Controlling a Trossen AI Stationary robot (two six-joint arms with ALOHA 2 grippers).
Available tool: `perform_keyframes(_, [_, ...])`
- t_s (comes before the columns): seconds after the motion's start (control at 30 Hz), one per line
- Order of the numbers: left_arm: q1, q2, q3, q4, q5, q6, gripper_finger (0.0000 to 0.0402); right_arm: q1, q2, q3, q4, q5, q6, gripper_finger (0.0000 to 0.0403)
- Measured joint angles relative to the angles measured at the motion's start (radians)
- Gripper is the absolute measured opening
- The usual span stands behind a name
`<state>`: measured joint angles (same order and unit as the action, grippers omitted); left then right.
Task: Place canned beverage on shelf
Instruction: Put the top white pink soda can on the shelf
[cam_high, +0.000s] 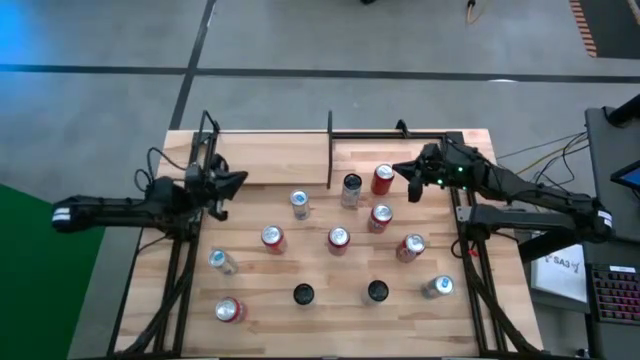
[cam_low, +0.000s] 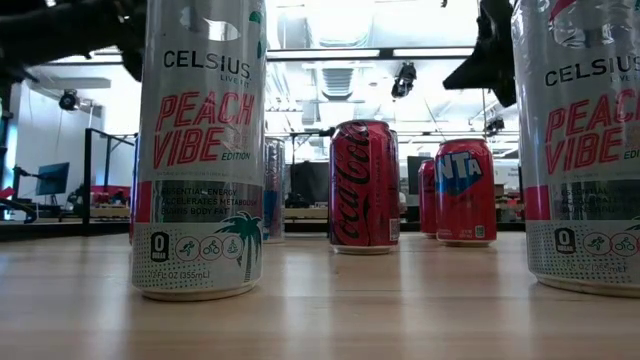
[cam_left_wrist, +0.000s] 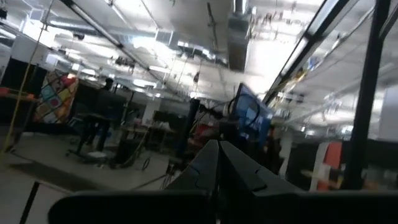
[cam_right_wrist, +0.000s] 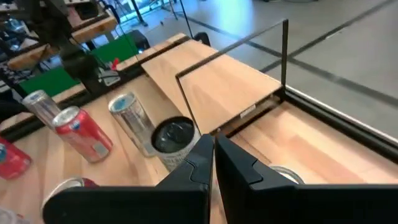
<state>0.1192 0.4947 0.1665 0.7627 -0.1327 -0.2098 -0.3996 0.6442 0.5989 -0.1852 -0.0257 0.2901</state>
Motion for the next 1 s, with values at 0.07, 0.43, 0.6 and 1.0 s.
perform_keyframes(0.07, [0.0, 0.04, 0.056, -0.103, 0.001, 0.015, 0.0, 0.0, 0.014, 0.015, 0.017, 0.0, -0.004, 0.0009])
perform_keyframes(0.43, [0.0, 0.172, 0.393, -0.872, 0.003, 0.048, 0.0, 0.0, 0.046, 0.019, -0.012, -0.001, -0.013, 0.0009])
perform_keyframes(0.6, [0.0, 0.184, 0.416, -0.864, 0.004, 0.094, 0.0, 0.0, 0.045, 0.019, -0.001, 0.0, -0.013, 0.0009])
perform_keyframes(1.0, [0.0, 0.216, 0.379, -0.768, 0.003, 0.129, 0.0, 0.001, 0.087, 0.019, 0.112, -0.066, -0.052, 0.0009])
